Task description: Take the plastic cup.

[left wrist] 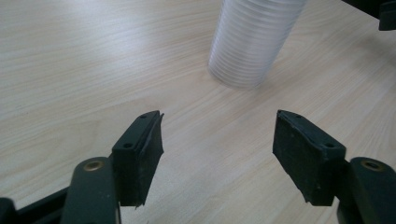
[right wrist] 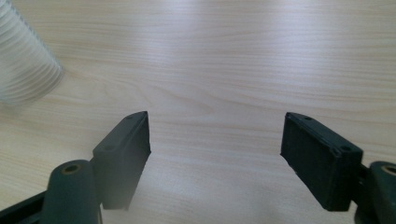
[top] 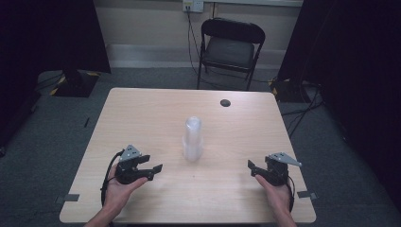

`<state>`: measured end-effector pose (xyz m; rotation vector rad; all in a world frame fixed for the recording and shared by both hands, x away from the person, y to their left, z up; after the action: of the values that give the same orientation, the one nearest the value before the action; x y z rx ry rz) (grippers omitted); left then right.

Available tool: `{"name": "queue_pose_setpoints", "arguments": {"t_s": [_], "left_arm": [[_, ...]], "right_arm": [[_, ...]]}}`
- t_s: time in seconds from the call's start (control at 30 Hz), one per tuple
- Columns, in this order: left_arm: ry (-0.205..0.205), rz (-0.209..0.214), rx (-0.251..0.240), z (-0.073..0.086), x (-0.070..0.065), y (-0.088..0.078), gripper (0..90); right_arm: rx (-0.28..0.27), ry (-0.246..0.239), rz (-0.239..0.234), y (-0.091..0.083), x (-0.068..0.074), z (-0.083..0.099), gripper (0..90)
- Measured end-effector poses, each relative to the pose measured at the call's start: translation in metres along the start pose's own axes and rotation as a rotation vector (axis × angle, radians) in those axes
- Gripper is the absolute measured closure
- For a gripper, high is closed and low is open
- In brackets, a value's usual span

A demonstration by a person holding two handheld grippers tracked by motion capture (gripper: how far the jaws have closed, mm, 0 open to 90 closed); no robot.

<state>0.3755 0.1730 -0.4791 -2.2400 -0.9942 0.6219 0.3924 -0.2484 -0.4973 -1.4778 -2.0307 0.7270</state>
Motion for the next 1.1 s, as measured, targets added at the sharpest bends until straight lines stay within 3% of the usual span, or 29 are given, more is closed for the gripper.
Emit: {"name": "queue_pose_setpoints", "arguments": {"t_s": [0.07,0.13,0.27,0.57,0.8,1.1], "left_arm": [[0.001,0.006,-0.005,-0.001,0.000,0.000,29.9],[-0.002,0.010,-0.015,-0.002,0.000,-0.001,28.2],[-0.008,0.040,-0.032,-0.005,-0.003,0.000,24.5],[0.027,0.056,-0.023,-0.009,-0.012,-0.002,26.0],[0.086,0.066,-0.054,-0.024,-0.027,-0.006,26.0],[0.110,0.078,-0.076,-0.049,-0.034,-0.006,26.0]], "right_arm": [[0.013,-0.007,0.006,0.000,0.000,0.000,23.1],[0.031,-0.002,-0.029,0.001,0.001,0.000,23.0],[0.024,-0.014,-0.035,0.000,0.002,0.000,24.0],[0.029,-0.033,-0.068,-0.004,0.011,0.000,24.1],[0.024,-0.056,-0.063,-0.009,0.016,0.002,24.3],[0.032,-0.066,-0.076,-0.006,0.019,0.000,25.4]]}}
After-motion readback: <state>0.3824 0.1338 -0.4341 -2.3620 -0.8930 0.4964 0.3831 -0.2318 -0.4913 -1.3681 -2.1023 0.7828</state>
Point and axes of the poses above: each handheld gripper's, and its own axes: y roughly forward along the jaws, z roughly out of its underside, x roughly to its left, the point moved 5 cm from there along y, roughly forward along the jaws, and after that the axes turned 10 degrees about x, right-handed, at the moved point
